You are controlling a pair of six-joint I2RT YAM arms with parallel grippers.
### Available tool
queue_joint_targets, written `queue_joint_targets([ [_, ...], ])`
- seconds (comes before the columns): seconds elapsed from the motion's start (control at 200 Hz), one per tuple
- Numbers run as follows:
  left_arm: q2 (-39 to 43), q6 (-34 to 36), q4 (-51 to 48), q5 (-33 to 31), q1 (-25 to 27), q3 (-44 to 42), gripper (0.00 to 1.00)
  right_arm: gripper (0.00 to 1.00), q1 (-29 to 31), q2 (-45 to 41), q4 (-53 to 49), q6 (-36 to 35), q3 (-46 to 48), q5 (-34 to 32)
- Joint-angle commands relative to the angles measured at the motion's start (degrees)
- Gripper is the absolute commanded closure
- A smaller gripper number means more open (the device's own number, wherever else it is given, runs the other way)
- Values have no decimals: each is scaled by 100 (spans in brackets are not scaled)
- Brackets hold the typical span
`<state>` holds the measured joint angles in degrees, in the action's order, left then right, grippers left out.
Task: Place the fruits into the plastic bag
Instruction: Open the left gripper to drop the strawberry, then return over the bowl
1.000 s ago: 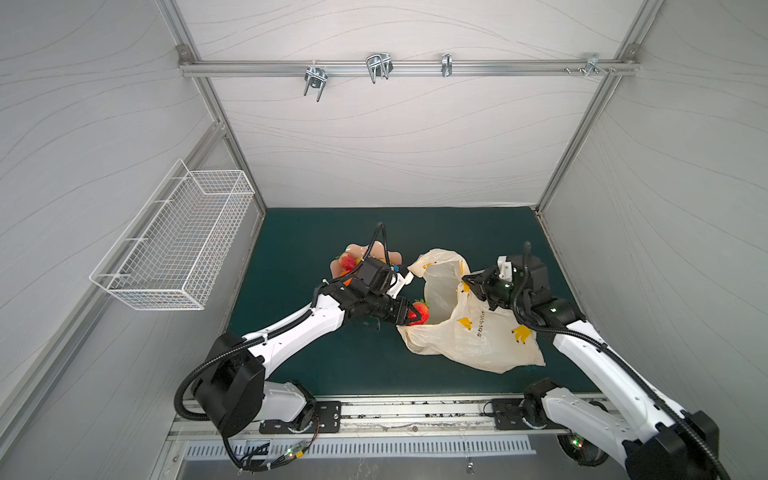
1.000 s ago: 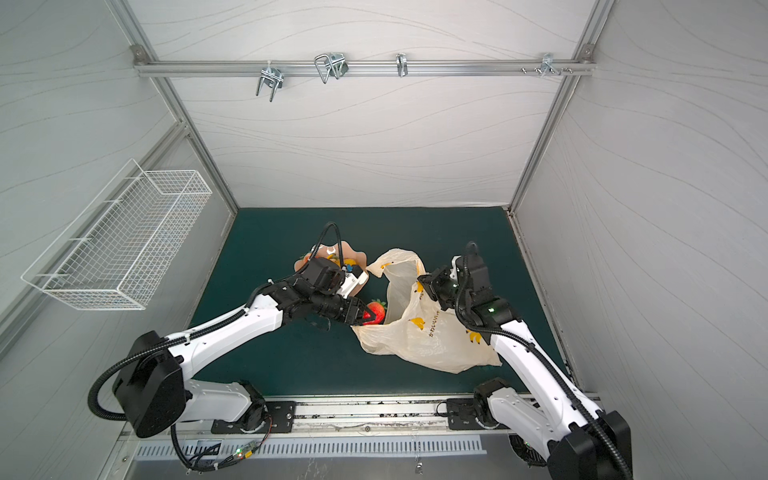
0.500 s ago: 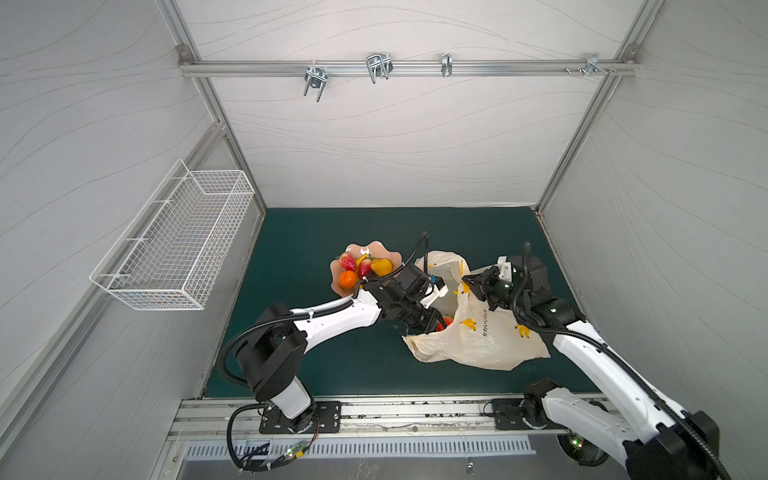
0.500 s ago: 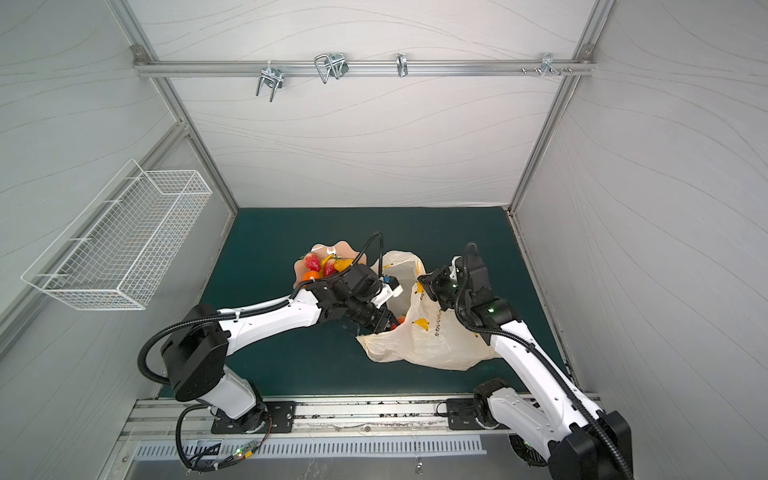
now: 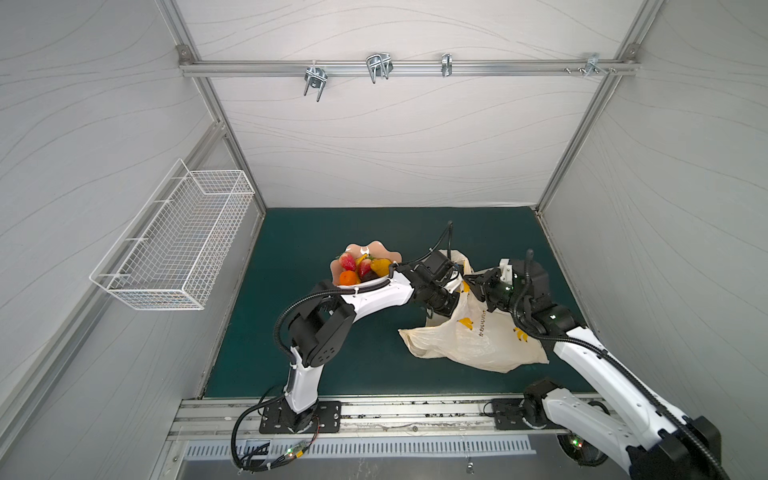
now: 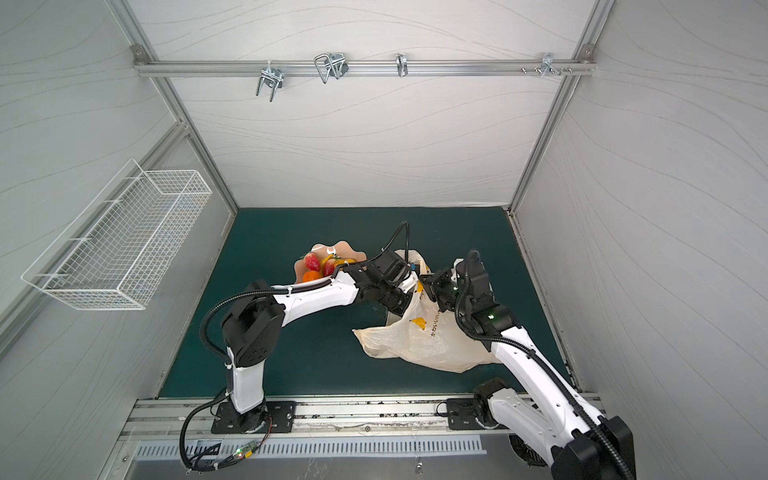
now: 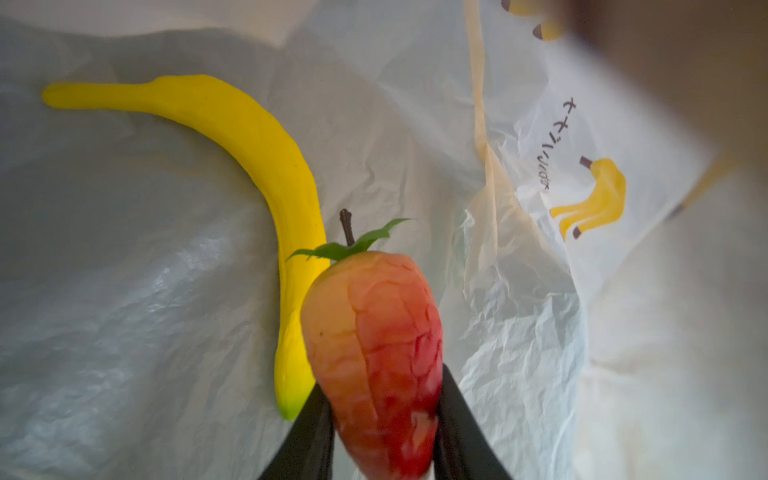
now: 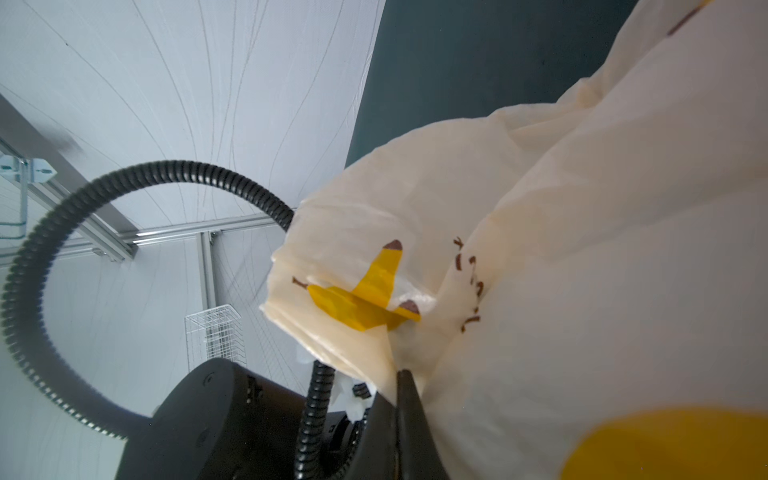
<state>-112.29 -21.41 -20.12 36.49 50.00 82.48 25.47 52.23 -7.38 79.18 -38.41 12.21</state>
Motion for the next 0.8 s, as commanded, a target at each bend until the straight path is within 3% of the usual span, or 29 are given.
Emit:
queue_joint_targets([
  [0.0, -191, 43, -26, 236, 45, 381, 66, 100, 28, -114, 563, 411, 182, -100],
  [0.24, -130, -5, 74, 361, 48, 332, 30, 100, -90, -163, 734, 583, 398, -47],
  [0.33, 50, -8, 107, 287, 45, 186, 22, 100, -138, -152, 618, 514, 332, 0],
  [0.575, 718, -239, -8, -77, -343, -300, 16, 100, -210, -83, 340, 291, 143, 119],
  [0.795, 1442, 5, -815, -766, -656, -506, 16, 100, -218, -27, 109, 131, 6, 142],
])
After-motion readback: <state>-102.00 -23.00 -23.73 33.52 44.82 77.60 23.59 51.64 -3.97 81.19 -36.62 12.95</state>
